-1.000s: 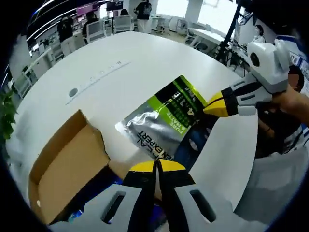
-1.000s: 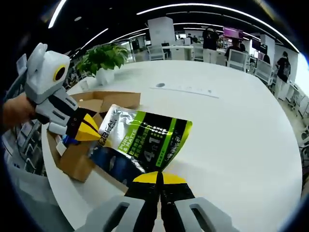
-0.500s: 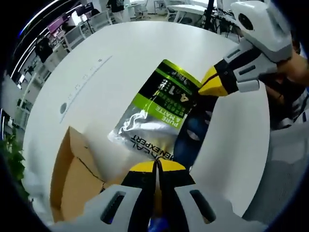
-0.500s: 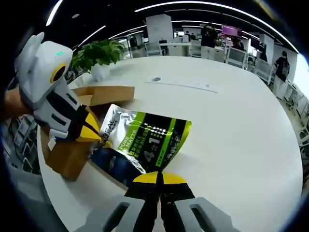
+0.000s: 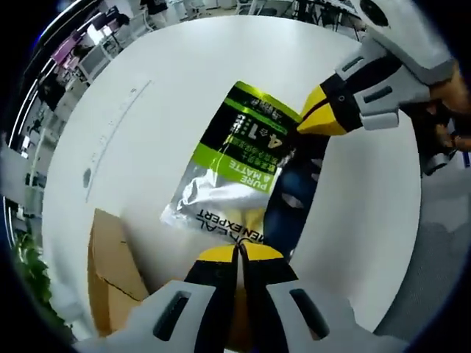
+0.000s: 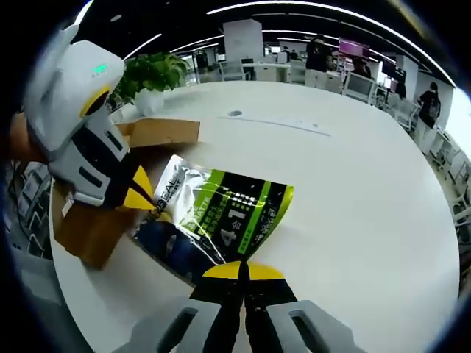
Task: Operate the shoe box by opening the lid, removing the specified soft item, and placing it in the target area until the item is outside and the box remains undamaged.
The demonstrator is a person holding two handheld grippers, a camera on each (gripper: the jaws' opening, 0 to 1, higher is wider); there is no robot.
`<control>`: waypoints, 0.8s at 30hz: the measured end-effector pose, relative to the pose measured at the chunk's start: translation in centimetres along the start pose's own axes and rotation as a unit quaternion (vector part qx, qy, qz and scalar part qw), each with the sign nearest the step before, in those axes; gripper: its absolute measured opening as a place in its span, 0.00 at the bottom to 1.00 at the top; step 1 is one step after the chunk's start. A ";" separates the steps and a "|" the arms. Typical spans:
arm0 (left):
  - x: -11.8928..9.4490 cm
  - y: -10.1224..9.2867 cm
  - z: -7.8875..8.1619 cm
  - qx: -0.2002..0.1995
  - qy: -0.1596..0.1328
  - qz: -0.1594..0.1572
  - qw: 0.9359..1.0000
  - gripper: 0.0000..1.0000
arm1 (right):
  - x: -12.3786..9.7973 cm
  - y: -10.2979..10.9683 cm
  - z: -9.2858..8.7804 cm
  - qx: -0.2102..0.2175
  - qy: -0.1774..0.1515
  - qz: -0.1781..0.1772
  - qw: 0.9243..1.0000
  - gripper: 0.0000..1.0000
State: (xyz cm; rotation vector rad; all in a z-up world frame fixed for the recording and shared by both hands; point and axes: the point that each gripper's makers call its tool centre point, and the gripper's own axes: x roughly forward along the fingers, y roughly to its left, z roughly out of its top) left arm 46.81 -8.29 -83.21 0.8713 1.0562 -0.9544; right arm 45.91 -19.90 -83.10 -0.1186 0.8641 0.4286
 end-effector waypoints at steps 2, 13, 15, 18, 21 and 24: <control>0.3 -0.1 -0.1 0.024 0.010 0.005 1.000 0.00 | 0.1 0.0 0.0 0.000 -0.001 -0.001 1.000 0.00; 1.7 -0.3 -1.3 0.042 0.026 -0.001 0.999 0.00 | 1.0 0.5 -0.7 -0.006 -0.001 0.003 1.000 0.00; 1.6 -0.2 -1.0 0.045 0.021 0.003 0.999 0.00 | 1.1 0.3 -0.8 -0.012 -0.003 -0.003 1.000 0.00; 1.7 0.0 -0.9 0.037 0.014 0.006 0.999 0.01 | 1.2 0.1 -1.2 -0.011 -0.002 -0.005 1.000 0.00; 1.6 -0.4 -0.8 0.023 0.006 -0.004 1.000 0.01 | 1.0 -0.4 -1.2 -0.013 -0.010 -0.015 1.000 0.00; 1.5 -0.5 -0.6 0.018 -0.003 -0.003 1.000 0.02 | 0.9 -0.9 -1.2 -0.005 -0.013 -0.021 1.000 0.00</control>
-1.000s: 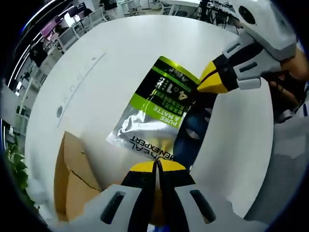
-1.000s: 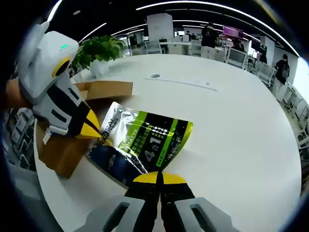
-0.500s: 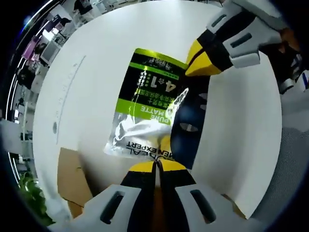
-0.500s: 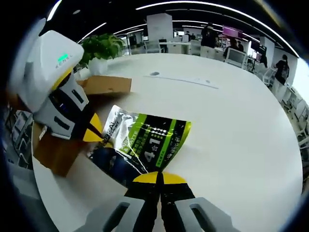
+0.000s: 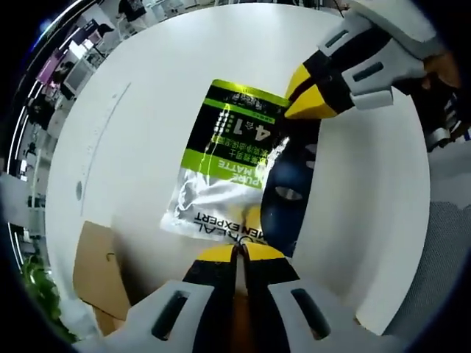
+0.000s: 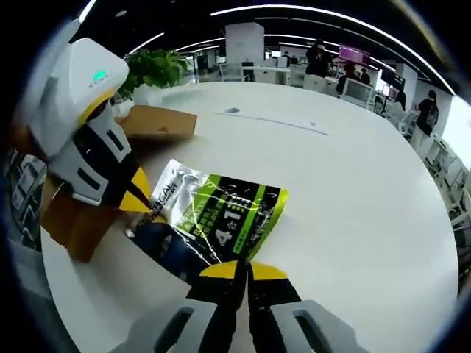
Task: Operate the shoe box by opening the lid, removing the specified soft item, and placing it in the target area until the item is outside and the box remains undamaged.
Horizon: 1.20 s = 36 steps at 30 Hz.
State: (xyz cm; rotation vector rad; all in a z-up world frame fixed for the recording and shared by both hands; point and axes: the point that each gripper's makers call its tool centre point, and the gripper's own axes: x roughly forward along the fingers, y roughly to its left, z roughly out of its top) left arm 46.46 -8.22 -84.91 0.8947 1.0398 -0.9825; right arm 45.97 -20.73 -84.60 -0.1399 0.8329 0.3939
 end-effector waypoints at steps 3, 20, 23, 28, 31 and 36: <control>0.0 0.2 0.0 0.000 -0.002 0.005 1.000 0.03 | -0.1 -0.1 0.0 -0.002 0.000 -0.001 1.000 0.00; -2.4 -0.2 0.6 -0.041 -0.044 0.009 0.998 0.14 | -2.3 -0.9 1.1 -0.019 -0.023 -0.022 0.999 0.00; -3.1 -0.1 0.4 -0.046 -0.049 0.012 0.998 0.14 | -2.8 -0.7 1.3 -0.021 -0.027 -0.023 0.999 0.00; -4.5 0.1 0.4 -0.076 -0.071 0.008 0.995 0.16 | -3.8 -0.3 2.0 -0.023 -0.039 -0.022 0.999 0.01; -5.7 0.2 0.4 -0.096 -0.091 0.001 0.991 0.17 | -4.5 0.3 2.6 -0.015 -0.050 -0.015 0.999 0.03; -7.5 0.9 -0.3 -0.114 -0.107 0.006 0.988 0.20 | -5.7 1.6 3.3 -0.019 -0.065 -0.001 0.998 0.06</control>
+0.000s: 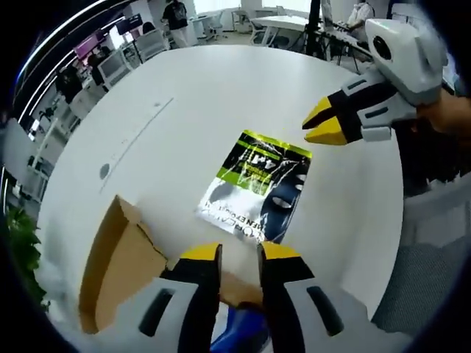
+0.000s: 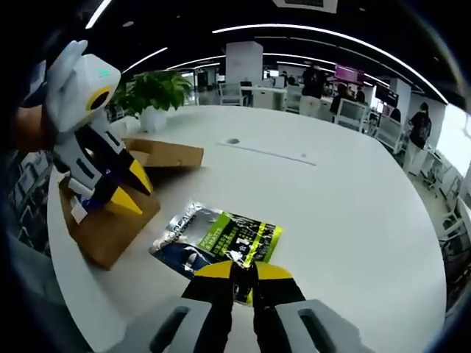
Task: Operate the shoe box by opening the lid, removing the specified soft item, and placing it in the target area until the item is outside and the box remains undamaged.
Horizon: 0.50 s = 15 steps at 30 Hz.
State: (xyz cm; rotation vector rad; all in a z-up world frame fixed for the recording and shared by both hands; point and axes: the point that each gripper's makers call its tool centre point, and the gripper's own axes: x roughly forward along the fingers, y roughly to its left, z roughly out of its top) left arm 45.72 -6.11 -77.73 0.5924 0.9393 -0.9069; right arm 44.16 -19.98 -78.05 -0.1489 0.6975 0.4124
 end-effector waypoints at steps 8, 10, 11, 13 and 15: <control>-2.9 0.8 -1.0 -0.020 -0.029 0.003 0.999 0.25 | -0.9 2.9 1.5 -0.008 -0.015 0.038 0.999 0.16; -3.5 1.1 -1.4 -0.021 -0.032 0.005 0.999 0.27 | -1.0 3.8 2.0 -0.007 -0.019 0.051 0.998 0.20; -3.9 1.2 -1.6 -0.022 -0.034 0.006 0.999 0.28 | -1.0 4.3 2.2 -0.008 -0.022 0.056 0.998 0.21; -4.7 1.6 -2.1 -0.029 -0.041 0.008 0.999 0.30 | -1.0 5.2 2.6 -0.010 -0.025 0.067 0.997 0.23; -5.7 2.0 -2.4 -0.040 -0.050 0.010 0.998 0.31 | -0.9 6.3 3.0 -0.012 -0.029 0.079 0.996 0.25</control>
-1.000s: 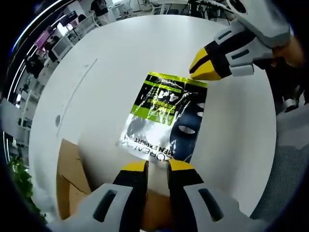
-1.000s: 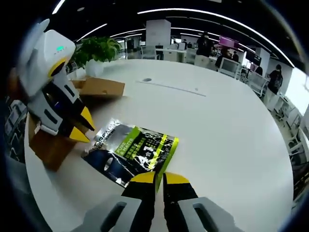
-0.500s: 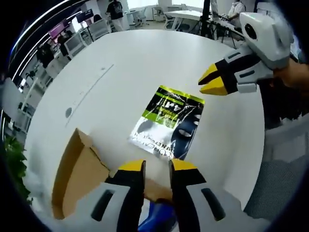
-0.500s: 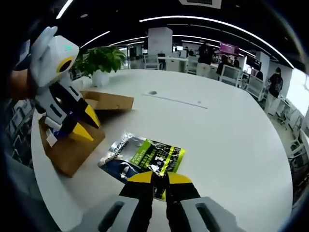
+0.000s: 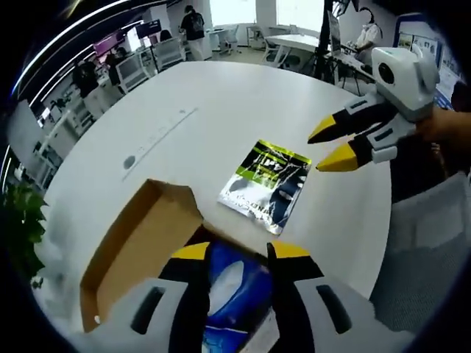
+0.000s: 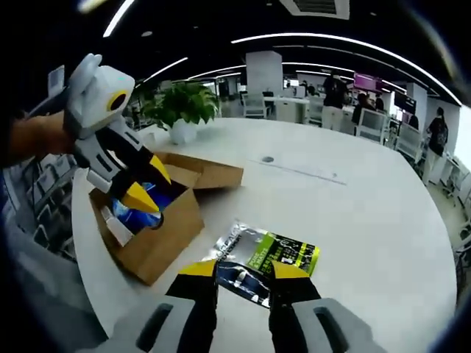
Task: Operate the shoe box by opening the lid, removing the specified soft item, and placing it in the target area until the item is outside and the box remains undamaged.
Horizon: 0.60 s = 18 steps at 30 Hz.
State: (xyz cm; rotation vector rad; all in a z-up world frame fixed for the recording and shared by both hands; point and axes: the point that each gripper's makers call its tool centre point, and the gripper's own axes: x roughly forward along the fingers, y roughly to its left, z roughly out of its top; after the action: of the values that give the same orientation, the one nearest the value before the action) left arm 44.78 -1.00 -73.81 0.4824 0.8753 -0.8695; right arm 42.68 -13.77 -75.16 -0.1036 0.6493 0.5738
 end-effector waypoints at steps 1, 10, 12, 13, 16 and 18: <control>-0.4 0.2 0.0 -0.005 -0.004 0.002 1.000 0.32 | 0.1 0.4 0.2 -0.002 -0.002 0.004 1.000 0.26; -5.2 1.1 -0.9 -0.047 -0.047 0.016 0.998 0.34 | 1.5 4.8 1.5 -0.014 -0.010 0.052 0.998 0.30; -5.8 1.4 -1.6 -0.051 -0.049 0.022 0.997 0.35 | 1.7 5.6 1.7 -0.018 -0.010 0.060 0.998 0.31; -6.1 1.5 -2.2 -0.056 -0.048 0.024 0.997 0.36 | 1.9 6.0 1.8 -0.019 -0.010 0.065 0.998 0.31; -6.7 2.1 -3.6 -0.066 -0.045 0.030 0.996 0.39 | 2.3 6.9 2.0 -0.021 -0.006 0.074 0.997 0.32; -7.0 2.3 -4.3 -0.070 -0.044 0.032 0.996 0.41 | 2.6 7.5 2.2 -0.023 -0.006 0.079 0.997 0.33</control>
State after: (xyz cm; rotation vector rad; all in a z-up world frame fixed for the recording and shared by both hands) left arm 42.25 6.46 -70.46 0.3451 0.8299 -0.7599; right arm 41.53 -5.73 -74.33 -0.0928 0.6360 0.7414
